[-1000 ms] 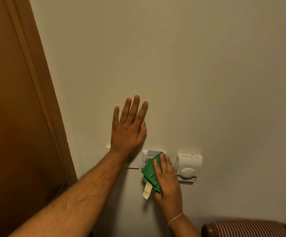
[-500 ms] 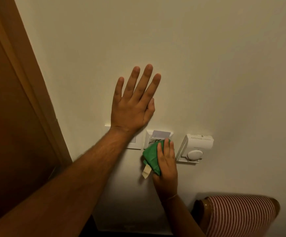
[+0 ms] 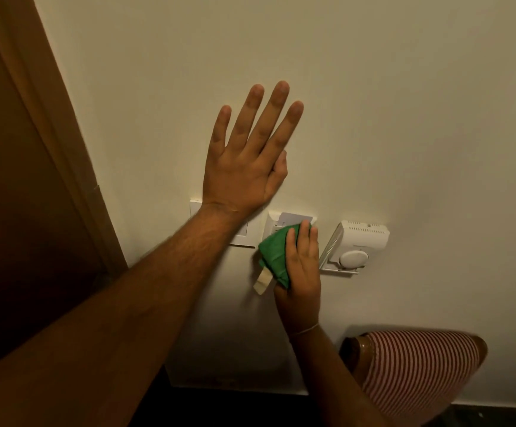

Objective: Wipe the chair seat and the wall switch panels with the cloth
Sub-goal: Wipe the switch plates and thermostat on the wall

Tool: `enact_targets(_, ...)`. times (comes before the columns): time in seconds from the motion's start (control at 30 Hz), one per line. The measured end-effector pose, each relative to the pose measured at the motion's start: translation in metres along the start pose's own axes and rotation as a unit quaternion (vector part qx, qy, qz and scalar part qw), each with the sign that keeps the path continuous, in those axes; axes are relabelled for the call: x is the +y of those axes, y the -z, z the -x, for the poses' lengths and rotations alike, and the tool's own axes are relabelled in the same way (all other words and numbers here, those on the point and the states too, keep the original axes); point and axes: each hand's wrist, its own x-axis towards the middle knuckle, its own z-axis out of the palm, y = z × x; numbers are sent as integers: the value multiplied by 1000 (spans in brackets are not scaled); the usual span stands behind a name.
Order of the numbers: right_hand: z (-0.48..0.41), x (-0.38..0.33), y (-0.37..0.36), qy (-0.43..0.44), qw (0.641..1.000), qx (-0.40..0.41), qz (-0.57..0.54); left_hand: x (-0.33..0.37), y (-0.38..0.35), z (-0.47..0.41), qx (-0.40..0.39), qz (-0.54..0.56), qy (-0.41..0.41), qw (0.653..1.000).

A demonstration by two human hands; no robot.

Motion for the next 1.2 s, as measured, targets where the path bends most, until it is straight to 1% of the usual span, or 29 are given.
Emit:
enact_targets(0.13, 19, 4, -4, 4, 999, -18, 35, -2, -1, 1, 8, 2, -5, 1000)
enact_targets(0.2, 18, 6, -2, 6, 999, -21, 26, -1, -1, 0, 10, 4, -8, 1000)
enact_targets(0.37, -10, -3, -1, -4, 1000, 15, -1, 1, -4, 2, 11, 4, -7, 1000)
enact_targets(0.53, 15, 2, -5, -2, 999, -7, 32, -1, -2, 3, 4, 4, -8, 1000)
enact_targets(0.6, 16, 4, -2, 5, 1000, -11, 26, 1, -2, 4, 4, 3, -11, 1000)
enact_targets(0.77, -13, -4, 4, 2, 1000, 20, -6, 2, -2, 2, 5, 4, -3, 1000)
enact_targets(0.83, -11, -7, -1, -3, 1000, 24, 14, 0, -2, 1, 6, 2, -2, 1000)
enact_targets(0.93, 11, -3, -11, 16, 998, 20, 58, -1, -1, -1, 1, 0, -7, 1000)
enact_targets(1.0, 20, 0, -12, 29, 997, 10, 65, 1, -1, 0, -3, 1, -10, 1000)
enact_targets(1.2, 4, -9, 0, 12, 1000, -6, 23, 2, 0, 7, -3, -1, -6, 1000)
